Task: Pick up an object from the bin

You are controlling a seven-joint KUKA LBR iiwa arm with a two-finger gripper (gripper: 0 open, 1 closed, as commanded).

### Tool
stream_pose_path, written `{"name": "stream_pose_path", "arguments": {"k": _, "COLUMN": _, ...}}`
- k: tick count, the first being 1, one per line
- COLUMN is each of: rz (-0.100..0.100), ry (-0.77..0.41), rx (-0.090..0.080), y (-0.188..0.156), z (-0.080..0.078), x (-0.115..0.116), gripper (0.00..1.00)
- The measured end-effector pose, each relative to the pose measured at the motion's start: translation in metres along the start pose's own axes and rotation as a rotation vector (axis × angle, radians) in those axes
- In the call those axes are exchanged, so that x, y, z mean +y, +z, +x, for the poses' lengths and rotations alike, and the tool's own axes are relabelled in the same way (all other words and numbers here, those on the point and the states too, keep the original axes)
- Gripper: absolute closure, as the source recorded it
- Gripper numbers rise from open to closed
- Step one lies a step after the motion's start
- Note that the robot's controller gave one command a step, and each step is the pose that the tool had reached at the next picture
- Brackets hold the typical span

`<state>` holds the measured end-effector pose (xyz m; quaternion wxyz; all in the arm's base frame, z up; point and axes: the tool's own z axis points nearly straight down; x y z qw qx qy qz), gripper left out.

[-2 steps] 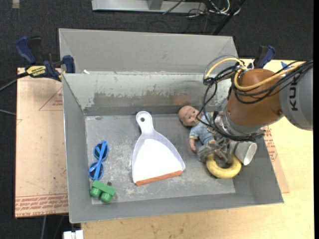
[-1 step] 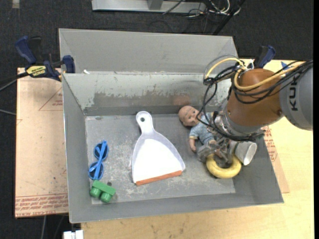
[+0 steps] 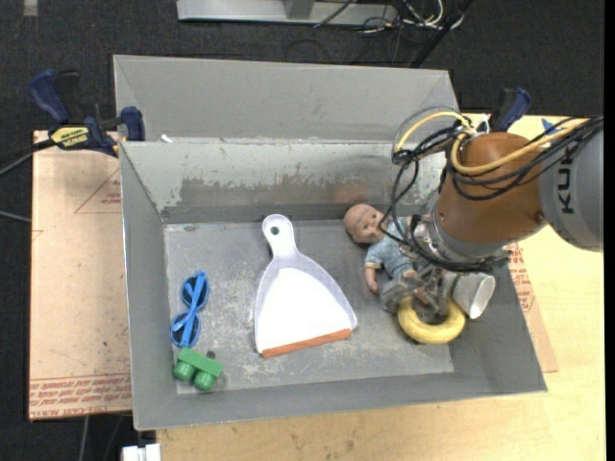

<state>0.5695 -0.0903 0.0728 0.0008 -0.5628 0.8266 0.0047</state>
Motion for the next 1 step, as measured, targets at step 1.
{"name": "stream_pose_path", "arguments": {"k": 1, "rz": -0.002, "ry": -0.013, "rx": 0.000, "y": 0.0000, "z": 0.0002, "x": -0.0012, "gripper": 1.00}}
